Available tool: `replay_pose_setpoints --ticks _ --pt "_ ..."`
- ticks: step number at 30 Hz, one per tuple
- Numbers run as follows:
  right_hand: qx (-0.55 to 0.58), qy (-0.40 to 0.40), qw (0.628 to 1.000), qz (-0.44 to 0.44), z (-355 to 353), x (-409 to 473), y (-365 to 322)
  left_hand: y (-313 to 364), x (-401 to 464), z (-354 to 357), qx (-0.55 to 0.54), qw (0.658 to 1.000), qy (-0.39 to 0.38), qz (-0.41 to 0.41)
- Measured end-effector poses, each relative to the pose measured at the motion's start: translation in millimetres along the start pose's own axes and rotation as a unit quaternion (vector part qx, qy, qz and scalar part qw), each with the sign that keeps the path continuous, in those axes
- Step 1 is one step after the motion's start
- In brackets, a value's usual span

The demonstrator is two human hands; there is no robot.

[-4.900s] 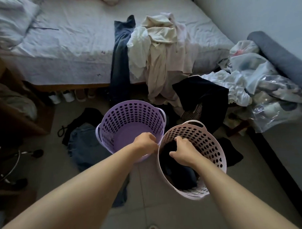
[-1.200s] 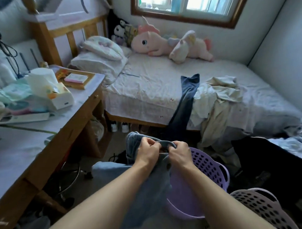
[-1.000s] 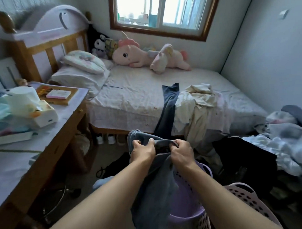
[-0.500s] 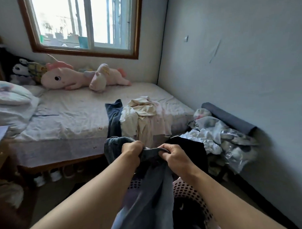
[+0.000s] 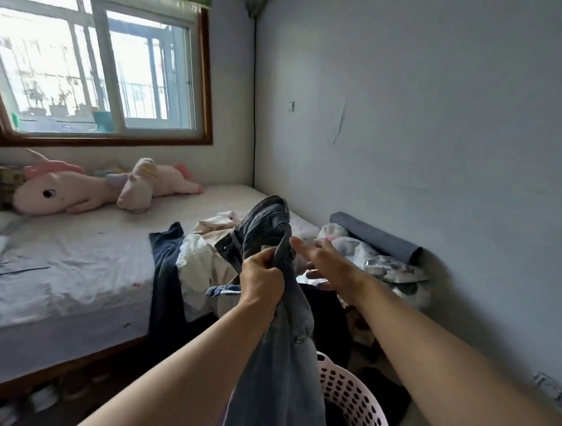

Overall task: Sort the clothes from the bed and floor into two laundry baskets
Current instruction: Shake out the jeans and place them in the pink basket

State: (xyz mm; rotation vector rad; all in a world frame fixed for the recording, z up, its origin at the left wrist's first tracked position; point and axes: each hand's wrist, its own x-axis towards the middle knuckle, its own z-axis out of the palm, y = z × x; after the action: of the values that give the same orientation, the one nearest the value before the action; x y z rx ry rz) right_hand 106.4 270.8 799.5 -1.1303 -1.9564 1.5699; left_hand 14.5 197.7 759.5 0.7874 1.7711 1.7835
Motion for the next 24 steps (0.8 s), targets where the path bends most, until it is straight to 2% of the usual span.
replay_pose_setpoints --ticks 3,7,10,12,15,19,24 --pt "0.036 -0.009 0.999 0.004 -12 12 -13 15 -12 26 0.060 0.996 -0.038 0.061" --pt "0.052 0.139 0.989 -0.003 -35 31 -15 27 -24 59 0.137 0.982 -0.087 0.099" --pt "0.059 0.200 0.977 -0.035 -67 33 -13 31 -24 84 0.103 0.981 -0.141 0.078" --pt "0.084 0.210 0.972 -0.065 -86 28 -13 32 -18 97 0.045 0.992 -0.119 0.018" --pt "0.118 0.200 0.966 -0.117 -111 16 -14 23 2 107 -0.007 0.999 -0.026 -0.018" --pt "0.130 0.207 0.955 -0.170 -144 17 -10 11 26 112 0.138 0.989 0.024 -0.050" --pt "0.149 0.216 0.948 -0.179 -171 29 -7 4 47 124 0.180 0.982 -0.004 -0.057"
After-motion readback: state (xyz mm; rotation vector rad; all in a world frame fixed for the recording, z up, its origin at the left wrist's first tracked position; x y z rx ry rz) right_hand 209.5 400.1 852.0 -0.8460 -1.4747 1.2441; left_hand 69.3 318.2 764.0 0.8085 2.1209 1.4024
